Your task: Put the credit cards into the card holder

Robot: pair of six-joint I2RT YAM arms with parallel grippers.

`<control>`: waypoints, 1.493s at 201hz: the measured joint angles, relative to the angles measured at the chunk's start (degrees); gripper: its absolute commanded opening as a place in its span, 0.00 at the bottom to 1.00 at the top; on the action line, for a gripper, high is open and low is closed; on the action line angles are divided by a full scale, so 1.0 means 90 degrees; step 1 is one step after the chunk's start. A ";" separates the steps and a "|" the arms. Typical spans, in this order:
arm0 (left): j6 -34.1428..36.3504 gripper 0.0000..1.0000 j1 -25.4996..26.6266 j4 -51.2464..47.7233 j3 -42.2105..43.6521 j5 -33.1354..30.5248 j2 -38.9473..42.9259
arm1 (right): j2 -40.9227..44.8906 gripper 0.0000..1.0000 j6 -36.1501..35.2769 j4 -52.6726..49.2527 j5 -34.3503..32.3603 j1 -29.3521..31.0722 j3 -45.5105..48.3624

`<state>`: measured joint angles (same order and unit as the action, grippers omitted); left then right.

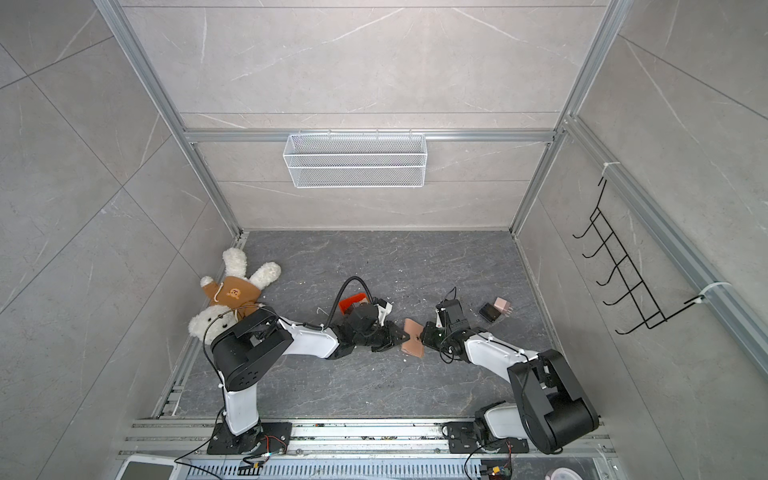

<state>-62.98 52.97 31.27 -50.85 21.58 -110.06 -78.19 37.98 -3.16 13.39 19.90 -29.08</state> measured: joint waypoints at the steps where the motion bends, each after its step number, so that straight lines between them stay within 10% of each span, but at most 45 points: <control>1: 0.0000 0.17 0.0000 0.0002 0.0000 0.0000 -0.0002 | 0.0002 0.23 0.0000 -0.0007 0.0002 0.0000 0.0000; 159: 0.1231 0.07 0.0418 -0.0962 0.0097 -0.0962 0.1455 | 0.2509 0.33 -0.0194 -0.2234 -0.0614 0.0971 -0.1001; 300: 0.2450 0.06 0.1158 -0.3344 -0.0350 -0.2715 0.2183 | 0.2341 0.30 0.0262 -0.2956 -0.0799 0.1685 -0.1508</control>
<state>-40.93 63.40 1.17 -54.00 -2.85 -90.41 -57.12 40.34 -29.76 6.20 35.07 -42.65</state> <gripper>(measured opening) 0.081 0.302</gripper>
